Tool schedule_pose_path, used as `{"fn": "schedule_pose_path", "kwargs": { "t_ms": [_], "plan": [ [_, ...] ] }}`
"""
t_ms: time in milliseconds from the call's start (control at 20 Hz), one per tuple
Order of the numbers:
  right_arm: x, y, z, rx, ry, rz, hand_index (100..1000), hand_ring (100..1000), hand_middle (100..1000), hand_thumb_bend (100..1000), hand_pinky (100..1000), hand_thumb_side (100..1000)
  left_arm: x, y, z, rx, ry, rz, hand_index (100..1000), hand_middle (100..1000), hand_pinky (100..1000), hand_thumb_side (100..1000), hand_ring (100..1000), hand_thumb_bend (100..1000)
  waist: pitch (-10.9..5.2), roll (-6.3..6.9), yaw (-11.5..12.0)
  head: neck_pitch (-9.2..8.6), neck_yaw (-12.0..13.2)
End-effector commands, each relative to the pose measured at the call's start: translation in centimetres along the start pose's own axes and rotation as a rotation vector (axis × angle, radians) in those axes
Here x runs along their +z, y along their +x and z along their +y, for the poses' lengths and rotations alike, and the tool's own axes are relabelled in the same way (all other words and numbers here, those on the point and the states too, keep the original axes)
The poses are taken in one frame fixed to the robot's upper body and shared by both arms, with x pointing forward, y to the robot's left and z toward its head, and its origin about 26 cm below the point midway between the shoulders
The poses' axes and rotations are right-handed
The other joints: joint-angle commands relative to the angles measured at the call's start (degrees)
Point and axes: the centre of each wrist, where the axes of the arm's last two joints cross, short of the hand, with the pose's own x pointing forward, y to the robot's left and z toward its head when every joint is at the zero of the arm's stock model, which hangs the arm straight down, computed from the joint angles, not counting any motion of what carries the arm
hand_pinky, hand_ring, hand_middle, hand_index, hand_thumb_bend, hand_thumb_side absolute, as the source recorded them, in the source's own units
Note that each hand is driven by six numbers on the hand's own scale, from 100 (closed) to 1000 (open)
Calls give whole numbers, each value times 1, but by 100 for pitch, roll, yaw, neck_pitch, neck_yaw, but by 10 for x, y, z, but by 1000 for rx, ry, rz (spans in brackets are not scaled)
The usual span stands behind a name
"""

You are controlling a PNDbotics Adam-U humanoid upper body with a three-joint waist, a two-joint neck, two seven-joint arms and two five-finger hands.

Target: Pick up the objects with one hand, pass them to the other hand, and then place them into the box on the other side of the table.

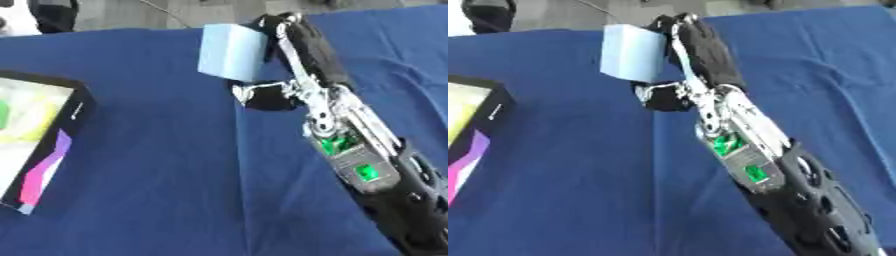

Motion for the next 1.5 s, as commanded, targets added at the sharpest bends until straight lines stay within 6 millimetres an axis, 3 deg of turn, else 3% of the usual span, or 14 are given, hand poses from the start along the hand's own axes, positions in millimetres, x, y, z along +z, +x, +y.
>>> {"fn": "schedule_pose_path", "kwargs": {
  "t_ms": [50, 150, 650, 800, 950, 1450, 1500],
  "plan": [
    [-2, 8, 7, -64, -2, -21, 527, 479, 431, 100, 698, 100, 1, 14, 7, -218, -79, -125, 880, 756, 832, 562, 839, 487, -180, 22, 5, -12, -87],
    [-3, 10, 12, -90, 27, -11, 527, 478, 431, 100, 697, 100, -2, 21, 6, -312, -148, -190, 881, 763, 841, 574, 844, 540, -186, 30, 10, -8, -139],
    [-4, 30, 28, -149, 123, 2, 537, 485, 439, 100, 706, 100, -11, 48, -14, -511, -333, -282, 899, 769, 841, 578, 826, 607, -213, 19, -5, 55, -283],
    [-2, 33, 32, -139, 146, 12, 544, 491, 444, 100, 711, 100, -13, 54, -24, -588, -357, -275, 937, 815, 886, 532, 859, 697, -224, 10, -11, 57, -301],
    [0, 36, 33, -133, 156, 23, 545, 494, 444, 100, 716, 100, -15, 62, -33, -693, -378, -247, 890, 807, 909, 477, 863, 808, -244, 8, -7, 60, -281],
    [3, 45, 33, -134, 85, 13, 552, 489, 442, 100, 704, 100, -19, 83, -56, -906, -387, -196, 928, 832, 905, 452, 859, 838, -271, 1, -10, -25, -210],
    [4, 45, 35, -131, 85, 5, 554, 490, 443, 100, 704, 100, -19, 85, -58, -932, -389, -195, 941, 838, 907, 438, 860, 888, -273, 3, -9, -31, -198]
  ]
}}
